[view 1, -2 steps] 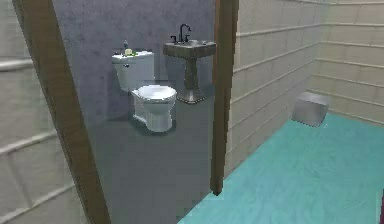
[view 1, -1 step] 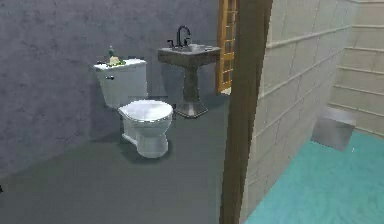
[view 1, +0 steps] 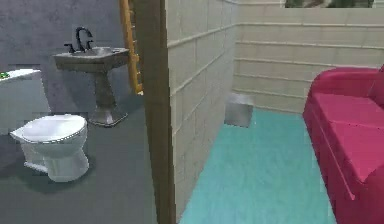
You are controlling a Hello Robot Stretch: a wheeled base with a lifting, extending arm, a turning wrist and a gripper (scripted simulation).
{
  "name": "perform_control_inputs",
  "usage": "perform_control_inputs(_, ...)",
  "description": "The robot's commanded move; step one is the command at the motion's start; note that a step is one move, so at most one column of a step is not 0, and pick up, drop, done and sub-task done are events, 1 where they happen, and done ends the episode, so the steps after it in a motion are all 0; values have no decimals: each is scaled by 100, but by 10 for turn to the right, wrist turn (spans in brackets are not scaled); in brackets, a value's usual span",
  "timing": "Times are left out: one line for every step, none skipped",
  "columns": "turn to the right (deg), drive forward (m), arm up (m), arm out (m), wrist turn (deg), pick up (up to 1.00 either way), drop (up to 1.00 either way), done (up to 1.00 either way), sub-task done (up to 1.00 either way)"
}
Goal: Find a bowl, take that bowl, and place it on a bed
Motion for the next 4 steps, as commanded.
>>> perform_control_inputs(0,40,0,0,0,0,0,0,0)
perform_control_inputs(-450,0,0,0,0,0,0,0,0)
perform_control_inputs(-210,0,0,0,0,0,0,0,0)
perform_control_inputs(0,55,0,0,0,0,0,0,0)
